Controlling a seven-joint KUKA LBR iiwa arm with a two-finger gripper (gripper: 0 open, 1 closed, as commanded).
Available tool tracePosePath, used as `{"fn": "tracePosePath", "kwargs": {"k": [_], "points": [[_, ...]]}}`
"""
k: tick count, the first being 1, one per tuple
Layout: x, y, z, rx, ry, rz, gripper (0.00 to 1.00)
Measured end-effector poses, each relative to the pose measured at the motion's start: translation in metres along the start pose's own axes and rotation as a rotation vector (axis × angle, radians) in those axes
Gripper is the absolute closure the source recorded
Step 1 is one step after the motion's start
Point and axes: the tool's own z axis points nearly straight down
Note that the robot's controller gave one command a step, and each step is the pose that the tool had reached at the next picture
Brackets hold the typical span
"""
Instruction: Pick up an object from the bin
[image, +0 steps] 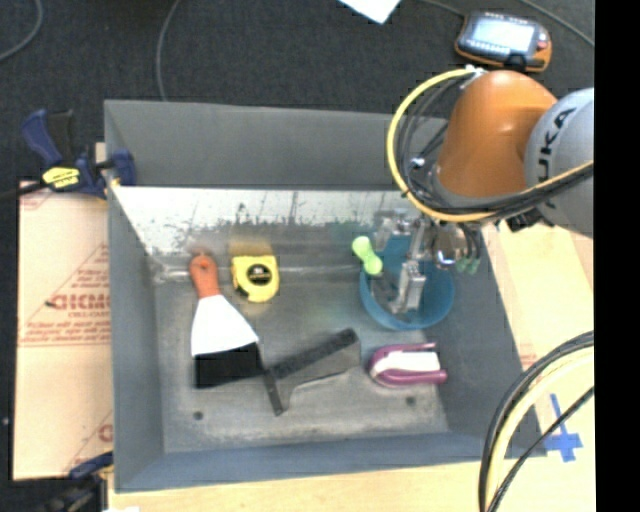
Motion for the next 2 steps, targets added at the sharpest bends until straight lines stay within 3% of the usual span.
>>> {"fn": "tracePosePath", "kwargs": {"k": [2], "points": [[-0.0042,0.0051,0.0047,0.0,-0.002,0.007,0.0]]}}
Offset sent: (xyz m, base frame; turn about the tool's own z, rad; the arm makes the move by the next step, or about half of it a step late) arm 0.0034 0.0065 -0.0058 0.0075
